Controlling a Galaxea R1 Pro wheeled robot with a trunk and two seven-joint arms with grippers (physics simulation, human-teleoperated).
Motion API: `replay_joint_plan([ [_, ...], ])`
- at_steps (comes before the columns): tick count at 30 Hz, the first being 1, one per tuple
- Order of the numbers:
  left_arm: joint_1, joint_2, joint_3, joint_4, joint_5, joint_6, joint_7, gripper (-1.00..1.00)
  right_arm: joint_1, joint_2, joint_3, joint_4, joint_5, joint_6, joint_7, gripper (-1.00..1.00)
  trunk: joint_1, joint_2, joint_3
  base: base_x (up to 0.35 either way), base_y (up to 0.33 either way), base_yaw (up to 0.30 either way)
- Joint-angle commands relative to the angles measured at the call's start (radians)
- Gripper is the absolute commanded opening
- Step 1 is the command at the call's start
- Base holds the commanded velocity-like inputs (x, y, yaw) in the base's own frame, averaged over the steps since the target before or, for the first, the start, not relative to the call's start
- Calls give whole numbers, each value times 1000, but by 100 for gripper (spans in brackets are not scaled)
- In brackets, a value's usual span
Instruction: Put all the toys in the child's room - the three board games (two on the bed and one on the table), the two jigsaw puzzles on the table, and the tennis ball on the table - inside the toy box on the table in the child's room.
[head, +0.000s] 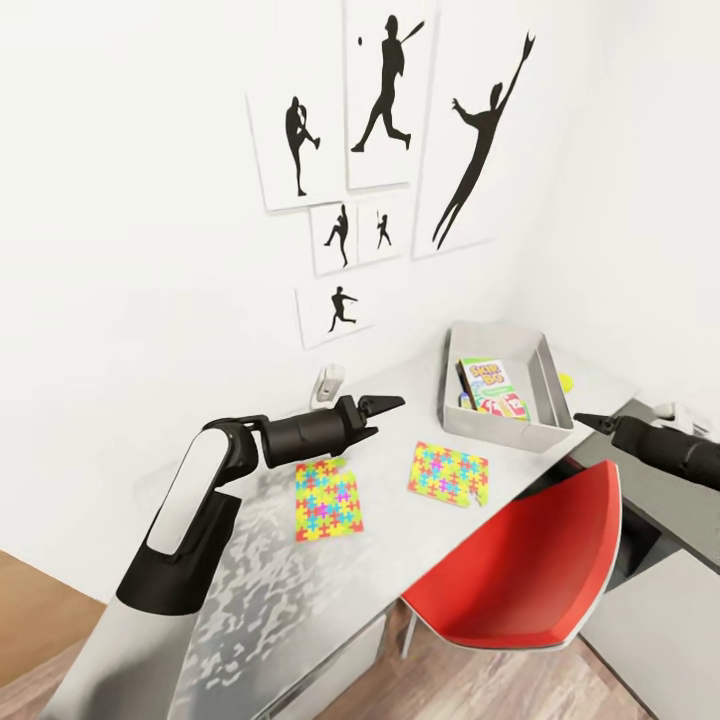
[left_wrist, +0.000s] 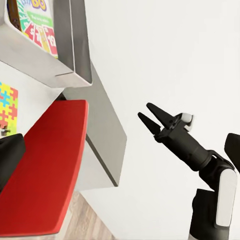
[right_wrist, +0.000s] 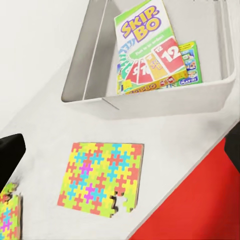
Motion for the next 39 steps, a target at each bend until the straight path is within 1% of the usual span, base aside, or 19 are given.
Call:
replay_joint_plan([
  [1,3,0,2,-1,10,1,10,100,-1,0,5,-1,-10,4,-10,100,1,-2,0,0,0,-73],
  [5,14,3,6,-1,9,0,10,100,-1,0,15,-1,-10,4,-10,100,1,-2,6,0,0,-72],
  [26,30,11,15,1,8,-2,8,100,-1,0,26,-2,-9,4,-9,100,1,-2,40,0,0,-70],
  [29,33,12,22,1,8,-2,8,100,-1,0,27,-1,-9,4,-9,100,1,-2,45,0,0,-70],
  [33,39,13,41,1,10,-2,2,100,-1,0,28,-2,-9,4,-9,100,1,-2,52,0,0,-69],
  [39,42,14,48,1,9,-2,-15,100,-1,0,28,-1,-9,4,-9,100,1,-2,61,0,0,-69],
])
